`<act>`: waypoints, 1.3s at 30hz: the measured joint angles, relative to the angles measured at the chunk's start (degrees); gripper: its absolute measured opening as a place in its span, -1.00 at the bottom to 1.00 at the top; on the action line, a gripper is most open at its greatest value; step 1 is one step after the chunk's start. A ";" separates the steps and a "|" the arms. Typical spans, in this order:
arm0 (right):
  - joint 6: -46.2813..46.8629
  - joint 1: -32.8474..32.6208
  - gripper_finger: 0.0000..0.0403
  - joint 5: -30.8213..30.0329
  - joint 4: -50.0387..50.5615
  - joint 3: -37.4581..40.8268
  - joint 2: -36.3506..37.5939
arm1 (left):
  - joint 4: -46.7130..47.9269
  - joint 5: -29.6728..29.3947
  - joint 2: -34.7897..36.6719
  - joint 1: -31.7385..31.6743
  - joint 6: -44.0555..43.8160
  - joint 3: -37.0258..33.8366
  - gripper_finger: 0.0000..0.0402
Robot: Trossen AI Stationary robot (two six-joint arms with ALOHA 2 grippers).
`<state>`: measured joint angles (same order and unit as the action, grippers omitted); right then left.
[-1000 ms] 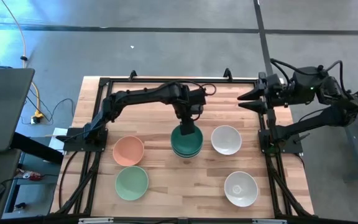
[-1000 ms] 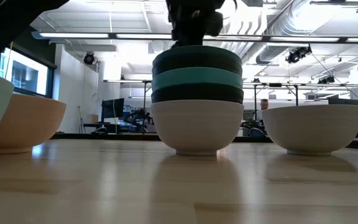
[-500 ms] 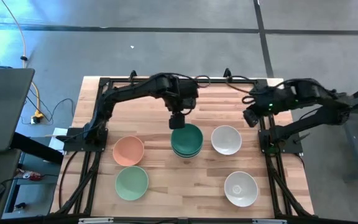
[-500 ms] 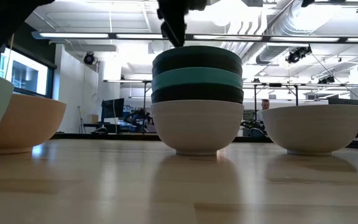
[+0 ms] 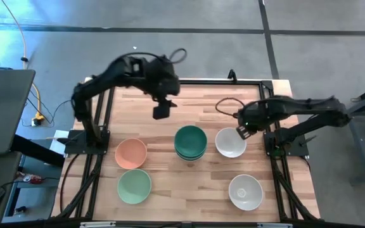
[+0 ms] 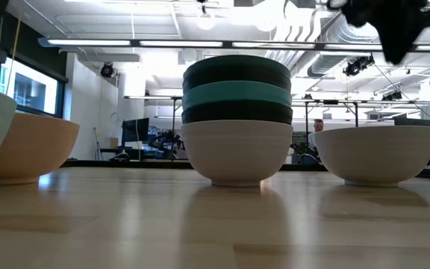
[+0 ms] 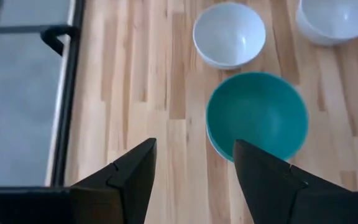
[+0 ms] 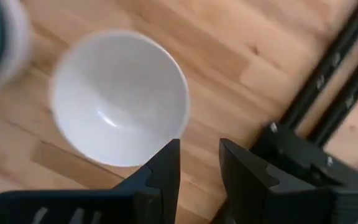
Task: Nest bowls inside each other
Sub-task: Stack the top white bowl on top of the dark blue bowl
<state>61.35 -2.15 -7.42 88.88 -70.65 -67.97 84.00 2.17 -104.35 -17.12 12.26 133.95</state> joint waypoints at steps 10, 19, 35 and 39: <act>2.04 0.00 -0.49 7.04 -12.95 14.37 0.24 | -0.41 0.15 7.88 -1.63 -1.57 -0.02 0.00; 3.23 3.16 -0.49 7.92 -20.21 22.21 0.24 | -0.32 0.16 10.58 -0.11 -3.28 -0.04 0.00; 1.17 8.28 -0.49 9.70 -26.82 28.02 0.26 | -0.28 0.14 10.75 0.68 -3.69 -0.04 -0.01; 0.47 8.31 -0.49 9.75 -27.71 28.52 0.20 | -0.28 -0.02 10.75 0.68 -3.55 -0.04 -0.01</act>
<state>61.82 6.15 2.33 61.16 -42.13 -67.77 83.72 2.15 -93.60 -16.45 8.71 133.91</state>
